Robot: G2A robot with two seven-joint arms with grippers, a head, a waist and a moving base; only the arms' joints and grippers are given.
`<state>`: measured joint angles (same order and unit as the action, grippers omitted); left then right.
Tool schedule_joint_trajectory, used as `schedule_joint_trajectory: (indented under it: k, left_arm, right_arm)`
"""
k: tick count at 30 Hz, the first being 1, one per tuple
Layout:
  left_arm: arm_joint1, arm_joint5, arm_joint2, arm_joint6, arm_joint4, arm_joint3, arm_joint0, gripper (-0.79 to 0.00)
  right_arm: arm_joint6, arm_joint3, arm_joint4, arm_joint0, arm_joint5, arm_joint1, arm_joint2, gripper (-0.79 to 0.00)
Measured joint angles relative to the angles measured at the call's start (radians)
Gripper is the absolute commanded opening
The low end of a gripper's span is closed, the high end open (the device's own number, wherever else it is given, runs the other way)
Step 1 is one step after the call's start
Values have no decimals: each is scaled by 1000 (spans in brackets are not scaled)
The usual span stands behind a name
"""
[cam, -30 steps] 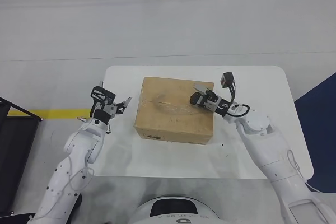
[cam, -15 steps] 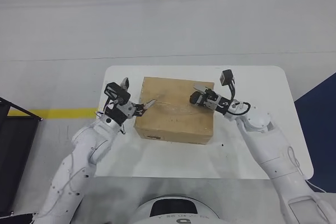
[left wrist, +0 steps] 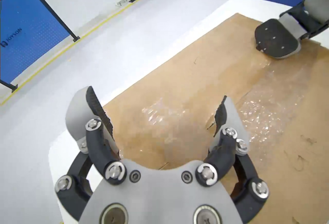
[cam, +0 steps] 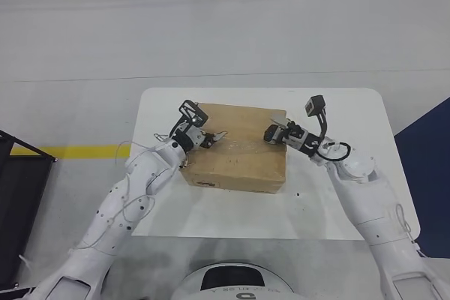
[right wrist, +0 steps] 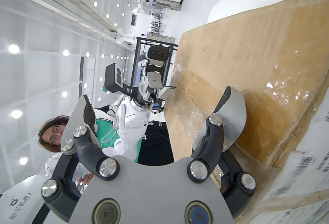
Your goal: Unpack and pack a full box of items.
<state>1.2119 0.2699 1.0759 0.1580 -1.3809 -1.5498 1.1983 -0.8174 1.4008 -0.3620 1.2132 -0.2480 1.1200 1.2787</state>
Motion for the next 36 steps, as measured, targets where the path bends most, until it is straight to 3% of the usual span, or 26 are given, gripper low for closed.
schedule_joint_trajectory:
  k: [5,13,20,29,36]
  left_arm:
    - [-11,3,33,31,-48,-58,40,0]
    - [-46,69,151,98,-138,-217,173,0]
    - [-62,22,268,129,-146,-346,302,0]
    - [-64,-67,355,101,-66,-322,405,0]
    - [-53,-196,412,-81,58,-244,423,0]
  right_arm:
    - [-15,-10,-6,-9,-4,-1,5,0]
    - [-47,-43,-11,-54,-8,3,-14,0]
    - [-66,-72,-16,-86,-17,7,-29,0]
    - [-80,-109,-27,-110,-34,9,-31,0]
    - [-84,-98,-24,-106,-79,6,-16,0]
